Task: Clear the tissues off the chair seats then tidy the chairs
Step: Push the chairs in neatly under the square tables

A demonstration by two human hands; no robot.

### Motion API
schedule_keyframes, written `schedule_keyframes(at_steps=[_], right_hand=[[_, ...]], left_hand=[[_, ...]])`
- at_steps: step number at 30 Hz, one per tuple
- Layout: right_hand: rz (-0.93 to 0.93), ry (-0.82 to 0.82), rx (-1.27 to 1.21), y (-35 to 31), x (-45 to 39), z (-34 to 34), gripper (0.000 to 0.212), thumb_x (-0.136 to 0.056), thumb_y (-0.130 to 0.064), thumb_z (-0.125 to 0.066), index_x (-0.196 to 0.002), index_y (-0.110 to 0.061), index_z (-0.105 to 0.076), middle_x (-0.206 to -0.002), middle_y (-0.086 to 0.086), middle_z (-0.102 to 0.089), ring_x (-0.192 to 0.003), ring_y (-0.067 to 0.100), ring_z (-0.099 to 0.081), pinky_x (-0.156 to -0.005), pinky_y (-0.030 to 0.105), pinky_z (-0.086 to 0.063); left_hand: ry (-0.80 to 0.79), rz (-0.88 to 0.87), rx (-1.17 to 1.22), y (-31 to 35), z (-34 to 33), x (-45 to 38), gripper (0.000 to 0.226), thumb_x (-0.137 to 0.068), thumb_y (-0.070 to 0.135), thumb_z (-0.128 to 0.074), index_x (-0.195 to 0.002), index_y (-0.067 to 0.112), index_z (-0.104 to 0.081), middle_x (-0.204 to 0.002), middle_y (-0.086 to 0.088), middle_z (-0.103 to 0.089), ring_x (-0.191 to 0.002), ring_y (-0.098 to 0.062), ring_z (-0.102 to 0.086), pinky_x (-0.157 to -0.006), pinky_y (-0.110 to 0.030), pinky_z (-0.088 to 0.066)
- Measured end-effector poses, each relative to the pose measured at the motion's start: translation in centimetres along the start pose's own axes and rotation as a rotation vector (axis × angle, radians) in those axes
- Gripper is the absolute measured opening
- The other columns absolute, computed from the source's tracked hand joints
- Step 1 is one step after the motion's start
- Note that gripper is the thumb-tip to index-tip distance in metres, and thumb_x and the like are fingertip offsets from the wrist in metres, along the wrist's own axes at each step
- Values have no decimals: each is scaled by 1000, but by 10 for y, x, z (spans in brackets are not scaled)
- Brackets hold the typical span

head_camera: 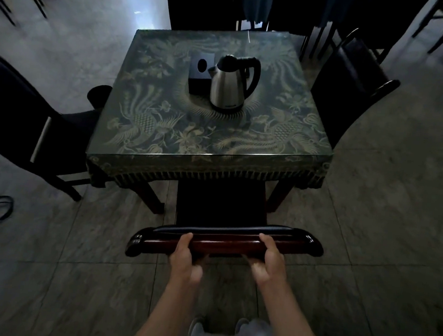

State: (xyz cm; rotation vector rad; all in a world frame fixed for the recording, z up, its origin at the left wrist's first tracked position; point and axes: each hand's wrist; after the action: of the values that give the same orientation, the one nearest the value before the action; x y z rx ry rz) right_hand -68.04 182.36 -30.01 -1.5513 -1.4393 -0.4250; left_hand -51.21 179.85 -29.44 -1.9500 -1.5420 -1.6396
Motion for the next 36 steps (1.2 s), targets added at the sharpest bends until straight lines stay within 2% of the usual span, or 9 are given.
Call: schedule_keyframes(at_steps=[3, 9, 14, 17, 21, 25, 32, 36], right_hand=[[-9, -23, 6, -3, -9, -6, 53, -85, -2, -63, -135, -8, -49, -129, 22, -60, -109, 38, -62, -66, 51, -58], [-27, -54, 12, -9, -26, -23, 46, -86, -2, -62, -130, -8, -52, -127, 23, -61, -112, 41, -60, -82, 60, -53], [-17, -63, 13, -11, -35, -35, 44, -87, -3, -62, -128, -12, -53, -123, 20, -62, -112, 38, -60, -83, 59, -53], [-13, -56, 13, -10, -40, -39, 49, -85, -4, -64, -133, -12, -51, -127, 20, -61, -114, 39, -60, -78, 58, -55], [-12, -37, 10, -7, -41, -42, 51, -85, -6, -65, -133, -12, -51, -130, 21, -60, -114, 38, -60, -78, 58, -55], [-4, -37, 23, -6, -39, -43, 48, -87, -7, -64, -133, -12, -52, -129, 19, -61, -111, 35, -62, -77, 55, -55], [5, -54, 62, -5, -35, -43, 48, -88, -9, -65, -134, -13, -51, -130, 19, -60, -114, 35, -61, -74, 53, -57], [6, -62, 67, -6, -31, -45, 48, -88, -10, -64, -134, -13, -51, -129, 19, -61, -112, 36, -62, -70, 51, -58]], left_hand=[[4, 1, 8, 2, -8, -9, 46, -90, 9, -61, -134, 7, -48, -111, -15, -64, -94, -28, -64, -77, -48, -53], [-8, -2, 12, 11, -24, -20, 45, -89, 6, -61, -132, 5, -48, -118, -18, -62, -100, -32, -63, -81, -50, -53], [18, 0, -14, 18, -36, -29, 47, -88, 7, -62, -133, 6, -48, -115, -18, -63, -96, -31, -63, -74, -49, -54], [37, -4, -20, 21, -41, -34, 50, -87, 7, -63, -134, 6, -47, -116, -18, -63, -96, -31, -63, -74, -49, -54], [38, 14, -32, 25, -40, -37, 47, -87, 7, -64, -132, 6, -48, -123, -21, -61, -107, -35, -61, -72, -49, -55], [39, 18, -41, 27, -39, -39, 46, -87, 6, -63, -131, 4, -48, -124, -22, -60, -110, -36, -60, -78, -51, -54], [22, 16, -41, 29, -37, -36, 43, -88, 7, -63, -129, 6, -49, -121, -21, -61, -106, -34, -61, -79, -51, -54], [38, 0, -32, 28, -37, -36, 48, -87, 9, -65, -132, 9, -48, -123, -20, -62, -108, -34, -62, -74, -50, -56]])
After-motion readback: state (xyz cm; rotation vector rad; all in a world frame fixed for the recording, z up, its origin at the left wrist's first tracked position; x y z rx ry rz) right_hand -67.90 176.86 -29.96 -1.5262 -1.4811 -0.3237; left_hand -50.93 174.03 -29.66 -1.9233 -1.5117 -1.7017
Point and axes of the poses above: each hand's wrist, its own x-axis away from the middle knuckle, its own z-axis out of the back of the hand, y = z × x
